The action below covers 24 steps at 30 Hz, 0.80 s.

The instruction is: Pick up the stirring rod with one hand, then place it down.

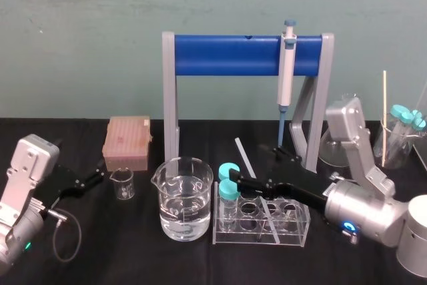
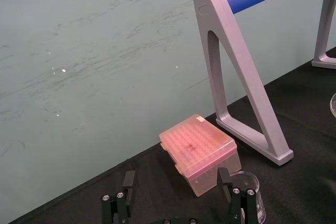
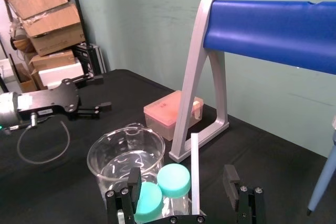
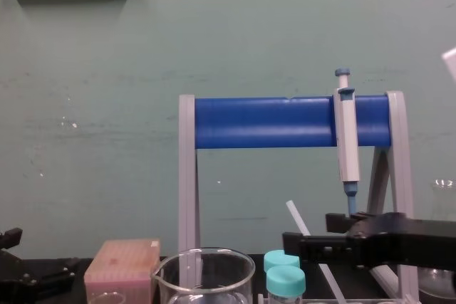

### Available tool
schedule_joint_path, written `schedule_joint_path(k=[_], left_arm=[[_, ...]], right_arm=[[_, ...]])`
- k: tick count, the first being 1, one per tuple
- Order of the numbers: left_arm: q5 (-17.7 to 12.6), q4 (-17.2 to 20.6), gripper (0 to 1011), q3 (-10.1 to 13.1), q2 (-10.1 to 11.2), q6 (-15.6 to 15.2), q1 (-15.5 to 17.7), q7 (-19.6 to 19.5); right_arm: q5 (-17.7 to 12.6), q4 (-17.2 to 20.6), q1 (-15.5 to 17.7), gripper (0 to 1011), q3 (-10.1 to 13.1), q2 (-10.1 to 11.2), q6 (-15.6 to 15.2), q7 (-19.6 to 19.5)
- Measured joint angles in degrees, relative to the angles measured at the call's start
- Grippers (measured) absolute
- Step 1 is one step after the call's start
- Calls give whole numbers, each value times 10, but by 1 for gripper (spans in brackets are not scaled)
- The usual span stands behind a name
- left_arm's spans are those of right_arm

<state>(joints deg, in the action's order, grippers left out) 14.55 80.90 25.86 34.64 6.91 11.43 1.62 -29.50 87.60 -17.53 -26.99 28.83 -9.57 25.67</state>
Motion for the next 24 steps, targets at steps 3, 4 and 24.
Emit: schedule_joint_path(k=[3, 4, 24], left_arm=[[0, 0, 1000, 0, 0, 0, 0, 0], [0, 0, 1000, 0, 0, 0, 0, 0], [0, 0, 1000, 0, 0, 0, 0, 0]], right_arm=[[7, -16, -13, 1003, -5, -15, -3, -2], [8, -21, -17, 1003, -7, -19, -3, -3], [42, -64, -37, 1003, -4, -61, 0, -18]])
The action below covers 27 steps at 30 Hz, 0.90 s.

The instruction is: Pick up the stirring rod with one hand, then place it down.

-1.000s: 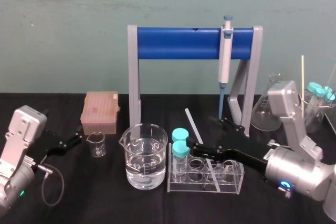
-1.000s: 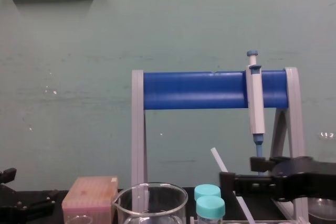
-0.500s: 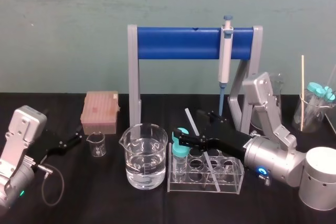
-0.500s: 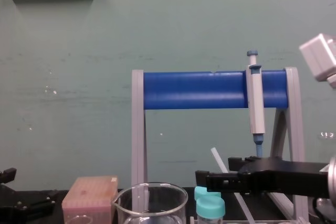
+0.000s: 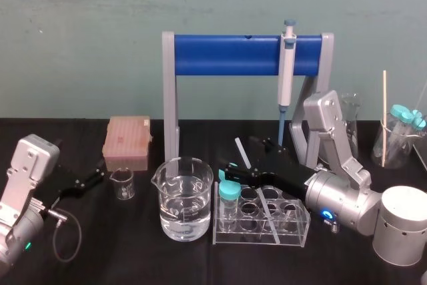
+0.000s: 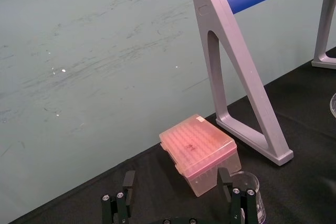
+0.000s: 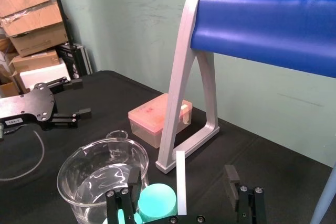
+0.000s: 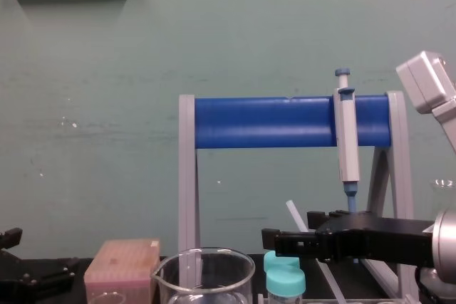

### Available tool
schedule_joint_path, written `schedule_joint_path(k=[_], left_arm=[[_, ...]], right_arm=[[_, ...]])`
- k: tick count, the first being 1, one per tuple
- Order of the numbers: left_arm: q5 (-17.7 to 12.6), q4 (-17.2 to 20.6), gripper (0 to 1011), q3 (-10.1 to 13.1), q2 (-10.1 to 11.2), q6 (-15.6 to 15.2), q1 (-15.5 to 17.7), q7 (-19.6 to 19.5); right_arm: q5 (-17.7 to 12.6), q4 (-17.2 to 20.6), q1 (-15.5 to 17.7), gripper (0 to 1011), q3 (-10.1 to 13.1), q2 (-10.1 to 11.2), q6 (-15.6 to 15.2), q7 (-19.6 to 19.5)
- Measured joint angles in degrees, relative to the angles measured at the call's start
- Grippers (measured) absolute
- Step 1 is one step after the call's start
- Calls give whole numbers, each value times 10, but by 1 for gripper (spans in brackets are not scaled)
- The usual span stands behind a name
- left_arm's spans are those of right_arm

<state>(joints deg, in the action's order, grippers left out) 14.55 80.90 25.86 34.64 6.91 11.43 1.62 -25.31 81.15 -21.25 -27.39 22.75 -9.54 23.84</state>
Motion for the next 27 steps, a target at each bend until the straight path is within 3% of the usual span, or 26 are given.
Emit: schedule_joint_path(k=[14, 25, 27], left_arm=[[0, 0, 1000, 0, 0, 0, 0, 0], [0, 0, 1000, 0, 0, 0, 0, 0], [0, 0, 1000, 0, 0, 0, 0, 0]], right_arm=[[-1, 0, 0, 968, -1, 1, -2, 0], [-2, 0, 0, 682, -1, 2, -3, 0], [-2, 0, 0, 594, -1, 2, -3, 0]])
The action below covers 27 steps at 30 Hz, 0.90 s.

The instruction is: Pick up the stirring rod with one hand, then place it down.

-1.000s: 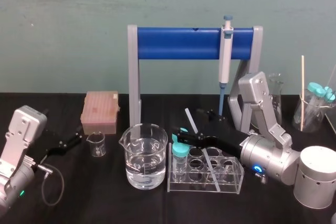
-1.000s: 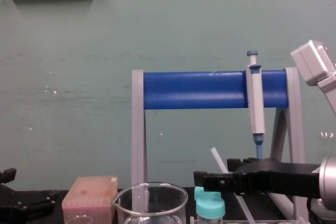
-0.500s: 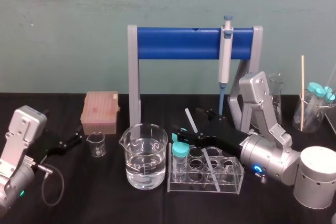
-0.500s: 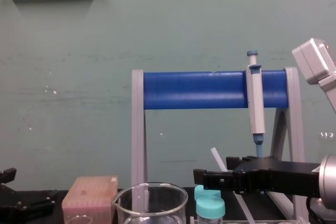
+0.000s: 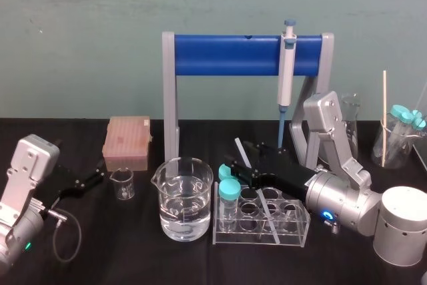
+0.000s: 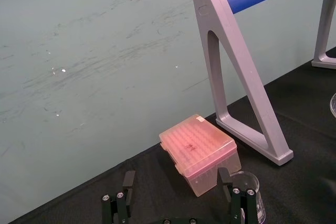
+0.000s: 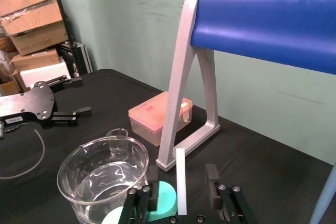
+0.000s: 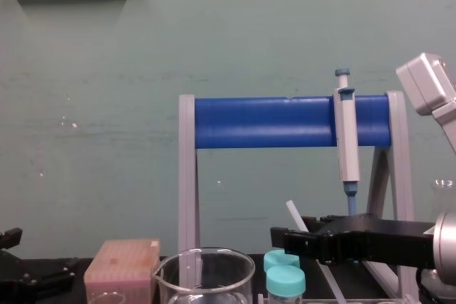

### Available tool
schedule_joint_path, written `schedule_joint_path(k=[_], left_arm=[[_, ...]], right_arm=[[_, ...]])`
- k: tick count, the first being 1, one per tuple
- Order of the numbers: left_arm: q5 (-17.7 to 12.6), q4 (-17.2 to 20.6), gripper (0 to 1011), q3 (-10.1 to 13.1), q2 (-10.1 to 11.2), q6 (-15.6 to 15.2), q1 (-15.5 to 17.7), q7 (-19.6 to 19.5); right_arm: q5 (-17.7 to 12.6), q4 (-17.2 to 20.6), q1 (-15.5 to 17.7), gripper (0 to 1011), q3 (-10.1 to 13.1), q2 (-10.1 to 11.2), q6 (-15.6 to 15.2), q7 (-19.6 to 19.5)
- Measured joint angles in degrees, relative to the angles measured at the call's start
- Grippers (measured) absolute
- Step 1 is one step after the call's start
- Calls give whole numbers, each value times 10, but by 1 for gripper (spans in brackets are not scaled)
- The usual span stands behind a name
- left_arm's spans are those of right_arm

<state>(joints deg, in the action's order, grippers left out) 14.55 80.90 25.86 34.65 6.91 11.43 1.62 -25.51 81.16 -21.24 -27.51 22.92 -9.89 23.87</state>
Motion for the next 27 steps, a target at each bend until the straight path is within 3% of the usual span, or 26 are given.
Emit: schedule_joint_path(k=[17, 22, 27], left_arm=[[0, 0, 1000, 0, 0, 0, 0, 0], [0, 0, 1000, 0, 0, 0, 0, 0], [0, 0, 1000, 0, 0, 0, 0, 0]], right_arm=[[0, 0, 0, 78, 0, 0, -1, 0], [0, 0, 0, 72, 0, 0, -1, 0], [4, 2, 12, 72, 10, -5, 43, 2]])
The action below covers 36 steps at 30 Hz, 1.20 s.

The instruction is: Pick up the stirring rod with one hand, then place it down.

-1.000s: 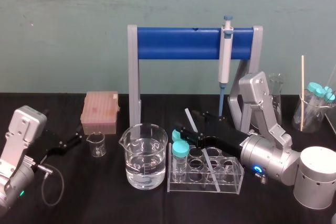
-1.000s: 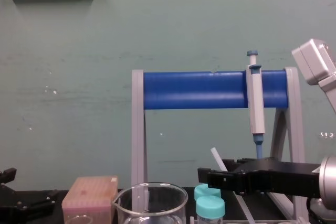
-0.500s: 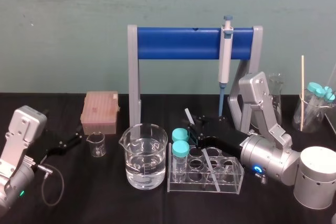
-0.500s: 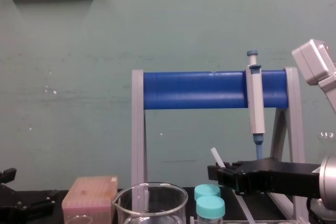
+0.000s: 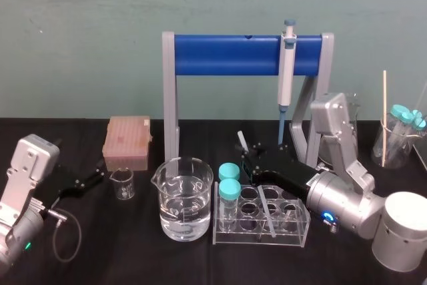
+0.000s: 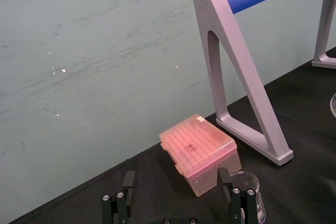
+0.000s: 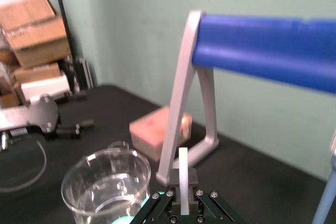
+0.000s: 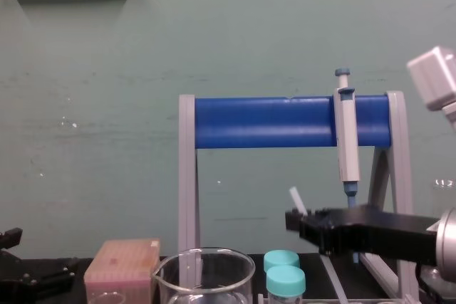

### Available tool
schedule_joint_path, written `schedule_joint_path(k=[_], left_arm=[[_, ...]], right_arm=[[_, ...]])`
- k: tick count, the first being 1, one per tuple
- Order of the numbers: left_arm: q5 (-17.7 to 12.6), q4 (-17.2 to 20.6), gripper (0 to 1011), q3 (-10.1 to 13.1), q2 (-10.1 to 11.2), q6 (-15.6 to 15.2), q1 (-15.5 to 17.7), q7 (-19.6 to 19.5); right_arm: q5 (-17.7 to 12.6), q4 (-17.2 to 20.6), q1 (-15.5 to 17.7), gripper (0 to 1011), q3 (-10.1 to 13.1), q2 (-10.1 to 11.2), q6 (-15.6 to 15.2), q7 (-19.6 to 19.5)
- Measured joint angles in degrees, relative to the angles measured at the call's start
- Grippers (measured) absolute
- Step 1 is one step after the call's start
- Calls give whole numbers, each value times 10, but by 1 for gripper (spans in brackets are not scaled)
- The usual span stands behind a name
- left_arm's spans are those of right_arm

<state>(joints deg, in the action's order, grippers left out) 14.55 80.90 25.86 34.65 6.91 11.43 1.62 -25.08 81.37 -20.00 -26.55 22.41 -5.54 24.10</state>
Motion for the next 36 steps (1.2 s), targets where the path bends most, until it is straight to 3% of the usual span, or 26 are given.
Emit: schedule_joint_path(k=[4, 9, 16, 17, 25, 36], left_arm=[[0, 0, 1000, 0, 0, 0, 0, 0], [0, 0, 1000, 0, 0, 0, 0, 0], [0, 0, 1000, 0, 0, 0, 0, 0], [0, 0, 1000, 0, 0, 0, 0, 0], [0, 0, 1000, 0, 0, 0, 0, 0], [0, 0, 1000, 0, 0, 0, 0, 0]], right_arm=[[6, 9, 21, 72, 15, -4, 64, 4], [14, 27, 48, 72, 31, -3, 121, 8], [6, 60, 83, 72, 60, -2, 178, 15], [-3, 76, 89, 72, 74, -5, 194, 18], [-33, 125, 85, 72, 117, -12, 220, 28], [-31, 132, 78, 72, 139, 1, 210, 32]])
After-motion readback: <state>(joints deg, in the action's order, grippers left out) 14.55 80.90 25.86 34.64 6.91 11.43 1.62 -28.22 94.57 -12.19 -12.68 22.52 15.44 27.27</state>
